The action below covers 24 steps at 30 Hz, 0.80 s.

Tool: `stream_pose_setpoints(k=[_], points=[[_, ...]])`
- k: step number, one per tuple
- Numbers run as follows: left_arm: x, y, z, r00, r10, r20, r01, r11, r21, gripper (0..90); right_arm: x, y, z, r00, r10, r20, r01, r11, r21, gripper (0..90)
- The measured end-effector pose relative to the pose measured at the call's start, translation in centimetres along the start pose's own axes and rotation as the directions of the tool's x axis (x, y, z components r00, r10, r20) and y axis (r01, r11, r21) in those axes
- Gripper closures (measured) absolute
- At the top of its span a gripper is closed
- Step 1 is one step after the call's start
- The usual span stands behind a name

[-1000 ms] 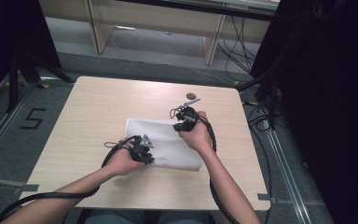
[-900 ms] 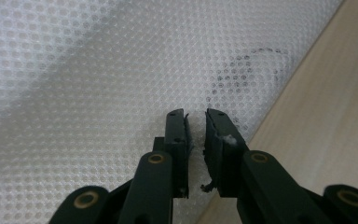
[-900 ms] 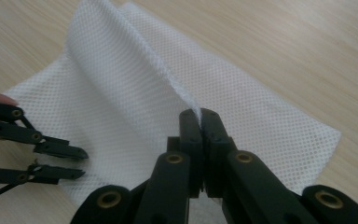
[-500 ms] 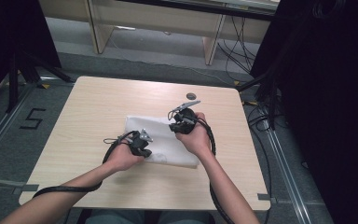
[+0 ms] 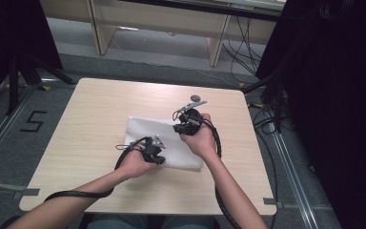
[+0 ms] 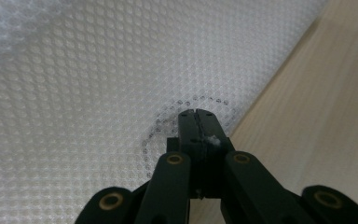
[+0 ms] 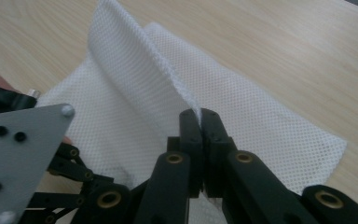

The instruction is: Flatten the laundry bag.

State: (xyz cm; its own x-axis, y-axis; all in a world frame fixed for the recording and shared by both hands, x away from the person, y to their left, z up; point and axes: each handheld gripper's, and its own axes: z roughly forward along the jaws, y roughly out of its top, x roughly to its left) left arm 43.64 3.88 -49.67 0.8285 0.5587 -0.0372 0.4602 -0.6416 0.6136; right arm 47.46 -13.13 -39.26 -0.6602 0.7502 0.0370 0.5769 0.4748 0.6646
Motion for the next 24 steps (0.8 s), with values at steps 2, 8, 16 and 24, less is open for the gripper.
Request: stream_pose_setpoints(k=[2,8,16,24], points=[[-0.1,0.1,0.3,0.9993,-0.034,-0.015,0.034,0.9988,-0.035,89.8,-0.1,0.0,0.1,1.0000,-0.006,0.004,0.006,1.000,-0.017,89.9],[0.7,0.5,0.8,0.9974,-0.051,-0.051,0.049,0.9978,-0.045,89.8,0.1,0.1,-0.4,1.0000,0.006,-0.004,-0.006,1.000,-0.015,89.8],[1.3,-0.1,-1.3,0.9984,-0.015,-0.054,0.012,0.9984,-0.055,89.4,0.6,0.1,-0.8,0.9999,-0.008,-0.012,0.008,1.000,-0.024,89.9],[4.3,-5.0,-8.7,0.9936,-0.062,-0.094,0.053,0.9934,-0.101,89.0,1.0,-0.6,-0.8,0.9996,-0.026,-0.007,0.026,0.998,-0.057,89.9]])
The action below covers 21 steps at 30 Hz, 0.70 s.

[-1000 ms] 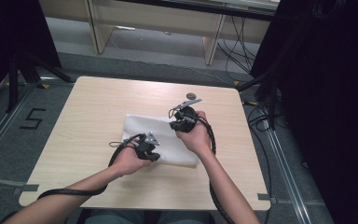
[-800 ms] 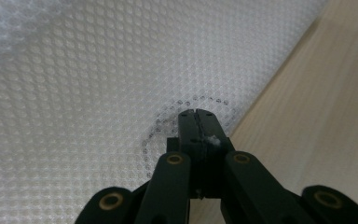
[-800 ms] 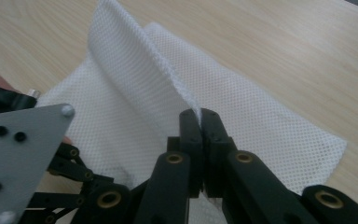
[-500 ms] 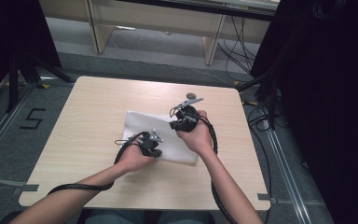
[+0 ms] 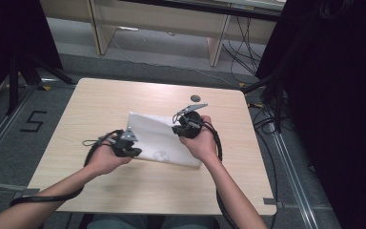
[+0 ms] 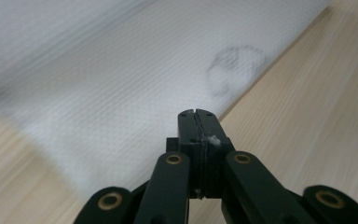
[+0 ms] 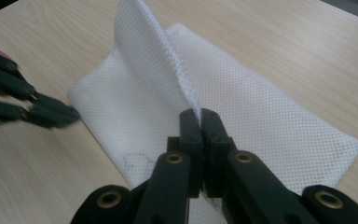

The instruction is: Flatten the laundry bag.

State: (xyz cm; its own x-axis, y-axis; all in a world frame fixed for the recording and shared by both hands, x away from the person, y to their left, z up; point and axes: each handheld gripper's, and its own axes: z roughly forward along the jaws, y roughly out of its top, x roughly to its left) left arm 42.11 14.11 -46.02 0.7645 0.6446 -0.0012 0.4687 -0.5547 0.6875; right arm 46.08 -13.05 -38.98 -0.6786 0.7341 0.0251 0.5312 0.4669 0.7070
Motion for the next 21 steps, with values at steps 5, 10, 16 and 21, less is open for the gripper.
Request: stream_pose_setpoints(k=[5,10,16,21], points=[[2.1,-2.3,-2.8,0.9962,-0.073,-0.047,0.071,0.9964,-0.047,87.7,0.5,-0.2,-0.6,0.9999,-0.011,0.007,0.011,1.000,-0.002,89.9],[3.3,-3.3,-4.2,0.9890,-0.131,-0.069,0.125,0.9886,-0.083,87.6,1.1,-0.4,-1.3,0.9997,-0.023,0.002,0.023,1.000,-0.020,89.9],[4.3,-3.8,-4.5,0.9811,-0.161,-0.108,0.150,0.9832,-0.104,87.0,2.1,-1.0,-2.1,0.9996,-0.029,-0.002,0.029,0.999,-0.038,89.9],[4.6,-4.2,-4.4,0.9767,-0.177,-0.121,0.165,0.9806,-0.105,86.7,2.5,-1.7,-3.0,0.9987,-0.049,-0.011,0.049,0.998,-0.049,89.9]])
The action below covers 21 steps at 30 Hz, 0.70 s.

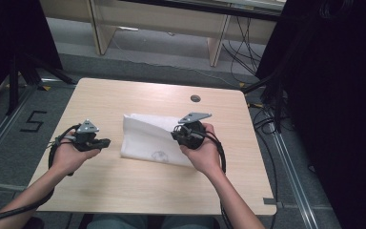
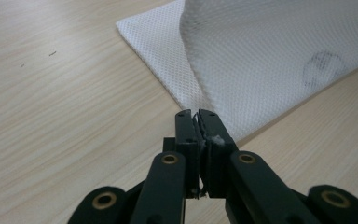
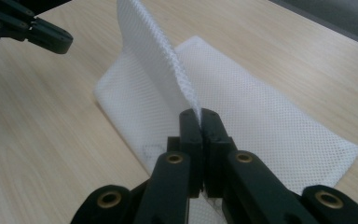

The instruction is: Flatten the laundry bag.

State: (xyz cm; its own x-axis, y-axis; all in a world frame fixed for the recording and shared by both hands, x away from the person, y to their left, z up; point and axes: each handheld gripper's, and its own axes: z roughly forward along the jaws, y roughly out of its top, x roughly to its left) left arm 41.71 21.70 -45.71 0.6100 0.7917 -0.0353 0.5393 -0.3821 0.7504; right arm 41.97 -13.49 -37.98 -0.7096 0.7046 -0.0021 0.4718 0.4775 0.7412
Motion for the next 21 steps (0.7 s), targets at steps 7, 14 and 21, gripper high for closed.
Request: stream_pose_setpoints(k=[7,14,21], points=[[0.1,0.1,-0.1,1.0000,-0.005,-0.004,0.005,1.0000,-0.004,86.4,0.7,-0.9,-0.7,0.9999,-0.007,-0.012,0.007,1.000,-0.017,89.9],[0.3,-0.1,0.1,0.9991,-0.040,-0.016,0.039,0.9987,-0.033,85.9,1.3,-1.7,-1.7,0.9986,-0.015,-0.050,0.015,1.000,-0.009,89.9],[0.4,0.0,0.0,0.9989,-0.045,-0.014,0.045,0.9982,-0.041,85.8,2.1,-2.8,-2.1,0.9976,-0.023,-0.065,0.023,1.000,-0.001,89.9]])
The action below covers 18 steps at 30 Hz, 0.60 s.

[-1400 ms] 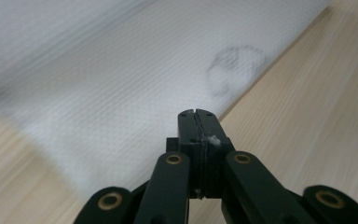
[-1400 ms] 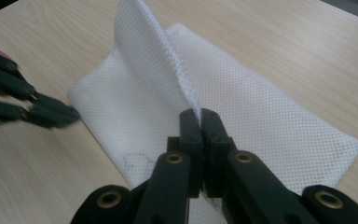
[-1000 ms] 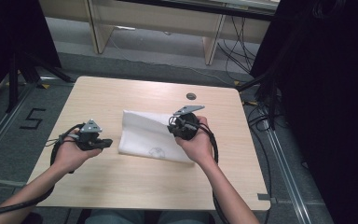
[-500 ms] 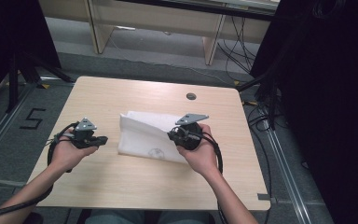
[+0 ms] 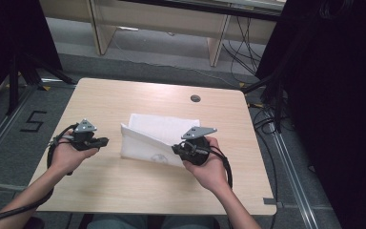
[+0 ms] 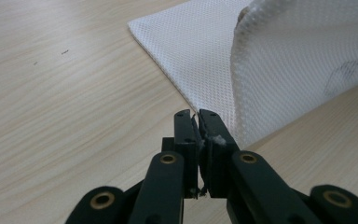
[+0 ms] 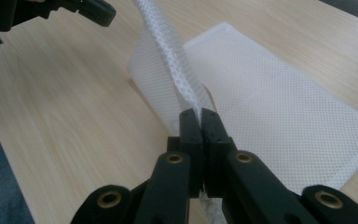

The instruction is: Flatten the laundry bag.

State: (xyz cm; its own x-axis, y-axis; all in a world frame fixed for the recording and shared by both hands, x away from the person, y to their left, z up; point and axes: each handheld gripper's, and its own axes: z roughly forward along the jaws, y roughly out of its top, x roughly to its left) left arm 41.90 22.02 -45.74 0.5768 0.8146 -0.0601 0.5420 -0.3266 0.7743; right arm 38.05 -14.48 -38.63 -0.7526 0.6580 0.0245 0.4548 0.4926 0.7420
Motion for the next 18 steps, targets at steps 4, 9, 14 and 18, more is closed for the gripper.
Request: stream_pose_setpoints(k=[4,9,14,18], points=[[0.1,0.1,-0.1,1.0000,0.000,0.004,0.000,1.0000,0.001,85.8,0.7,-0.4,-0.2,0.9998,-0.011,-0.015,0.011,1.000,0.026,90.0],[0.1,0.1,-0.1,1.0000,0.003,0.004,-0.003,1.0000,-0.008,85.5,1.5,-1.2,0.0,0.9992,-0.026,-0.029,0.027,0.999,0.027,90.0],[0.0,0.1,-0.1,1.0000,0.007,-0.002,-0.007,0.9997,-0.022,85.0,2.3,-2.1,0.2,0.9961,-0.059,-0.065,0.063,0.997,0.054,90.0],[0.0,0.1,-0.1,0.9999,0.011,0.000,-0.011,0.9995,-0.028,84.6,2.7,-2.8,0.1,0.9952,-0.057,-0.079,0.063,0.995,0.078,89.9]])
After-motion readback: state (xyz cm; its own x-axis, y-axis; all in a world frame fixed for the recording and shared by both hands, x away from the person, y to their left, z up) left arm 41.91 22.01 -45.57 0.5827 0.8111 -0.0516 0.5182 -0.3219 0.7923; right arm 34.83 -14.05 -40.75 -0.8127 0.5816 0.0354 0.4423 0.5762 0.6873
